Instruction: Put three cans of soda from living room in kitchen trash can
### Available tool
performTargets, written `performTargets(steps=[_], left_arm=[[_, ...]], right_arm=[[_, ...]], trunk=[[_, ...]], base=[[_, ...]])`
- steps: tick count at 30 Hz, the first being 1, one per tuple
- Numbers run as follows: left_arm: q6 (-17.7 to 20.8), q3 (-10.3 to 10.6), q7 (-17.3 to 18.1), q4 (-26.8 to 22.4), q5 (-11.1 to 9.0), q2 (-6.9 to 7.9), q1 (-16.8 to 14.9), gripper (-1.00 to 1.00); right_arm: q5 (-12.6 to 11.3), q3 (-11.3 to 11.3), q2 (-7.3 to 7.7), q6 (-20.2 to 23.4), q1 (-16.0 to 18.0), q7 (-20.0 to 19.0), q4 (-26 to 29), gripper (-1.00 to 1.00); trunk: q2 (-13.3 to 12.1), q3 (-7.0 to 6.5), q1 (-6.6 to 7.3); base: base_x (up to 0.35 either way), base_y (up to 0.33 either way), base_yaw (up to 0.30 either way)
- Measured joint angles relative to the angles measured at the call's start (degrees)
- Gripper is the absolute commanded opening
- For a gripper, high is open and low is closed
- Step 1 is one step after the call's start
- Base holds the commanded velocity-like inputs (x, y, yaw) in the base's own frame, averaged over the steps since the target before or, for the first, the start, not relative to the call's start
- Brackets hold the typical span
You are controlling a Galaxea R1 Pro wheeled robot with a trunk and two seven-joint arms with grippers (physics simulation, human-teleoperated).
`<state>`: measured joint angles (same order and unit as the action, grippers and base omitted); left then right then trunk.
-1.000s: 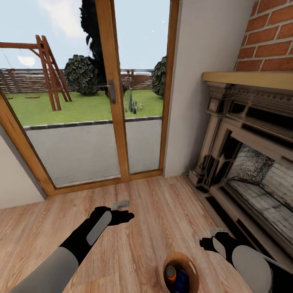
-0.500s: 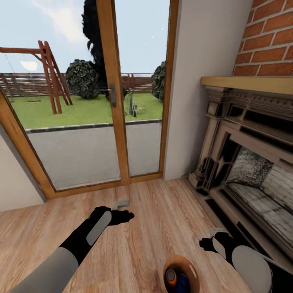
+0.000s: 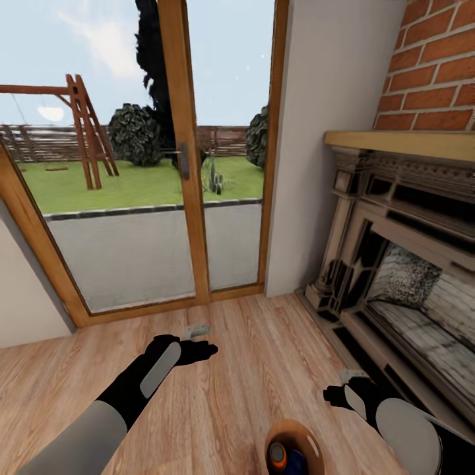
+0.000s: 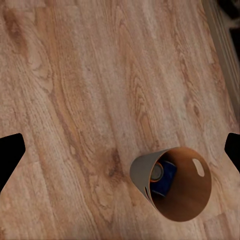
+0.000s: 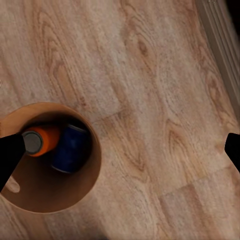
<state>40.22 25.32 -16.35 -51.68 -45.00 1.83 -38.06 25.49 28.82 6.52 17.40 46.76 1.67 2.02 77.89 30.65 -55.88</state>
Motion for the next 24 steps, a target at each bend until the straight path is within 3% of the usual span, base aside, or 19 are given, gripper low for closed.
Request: performTargets(steps=[24], left_arm=[[0.03, 0.08, 0.01, -0.09, 0.0, -0.07, -0.01, 1.0]], right_arm=[[0.0, 0.0, -0.02, 0.0, 0.0, 0.05, 0.06, 1.0]], trunk=[[-9.63, -4.67, 5.27]], base=[[0.0, 0.0, 0.0]])
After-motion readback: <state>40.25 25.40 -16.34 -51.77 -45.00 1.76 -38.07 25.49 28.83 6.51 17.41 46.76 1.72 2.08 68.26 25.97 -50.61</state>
